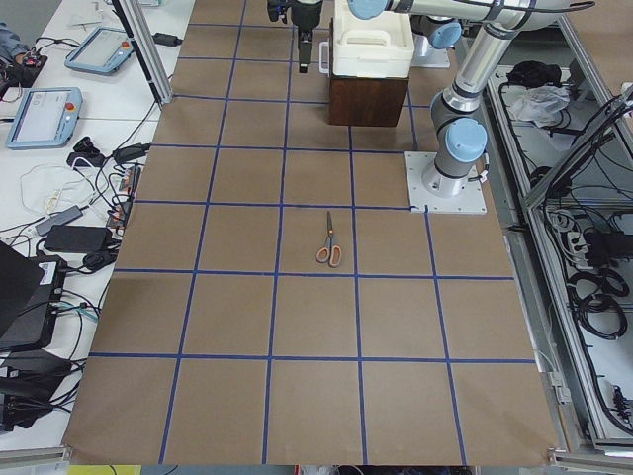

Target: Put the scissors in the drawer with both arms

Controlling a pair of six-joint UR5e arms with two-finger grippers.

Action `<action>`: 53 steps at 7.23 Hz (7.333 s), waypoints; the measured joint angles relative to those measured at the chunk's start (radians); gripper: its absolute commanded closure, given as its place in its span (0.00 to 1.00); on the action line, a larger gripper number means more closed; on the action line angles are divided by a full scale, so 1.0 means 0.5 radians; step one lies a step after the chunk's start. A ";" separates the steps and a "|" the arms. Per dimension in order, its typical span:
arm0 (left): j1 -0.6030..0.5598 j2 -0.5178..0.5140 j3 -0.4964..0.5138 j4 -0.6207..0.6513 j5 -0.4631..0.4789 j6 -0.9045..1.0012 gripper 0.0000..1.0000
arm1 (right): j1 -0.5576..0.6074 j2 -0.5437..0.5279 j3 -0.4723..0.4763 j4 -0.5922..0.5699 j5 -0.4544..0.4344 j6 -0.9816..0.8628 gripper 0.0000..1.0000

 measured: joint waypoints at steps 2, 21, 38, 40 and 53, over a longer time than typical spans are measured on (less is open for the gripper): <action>0.219 -0.015 -0.176 0.024 0.012 0.339 0.00 | 0.065 0.100 0.000 0.013 0.002 0.275 0.00; 1.337 -0.683 -1.048 1.439 0.222 4.416 0.01 | 0.115 0.381 0.000 0.278 0.223 0.807 0.00; 1.471 -0.680 -1.244 1.648 0.102 4.640 0.44 | 0.111 0.474 -0.027 0.041 0.223 0.664 0.00; 1.469 -0.678 -1.226 1.650 0.101 4.647 0.45 | 0.109 0.504 -0.061 -0.005 0.219 0.646 0.00; 1.470 -0.671 -1.211 1.635 0.078 4.759 0.81 | 0.054 0.583 -0.238 -0.067 0.173 0.422 0.00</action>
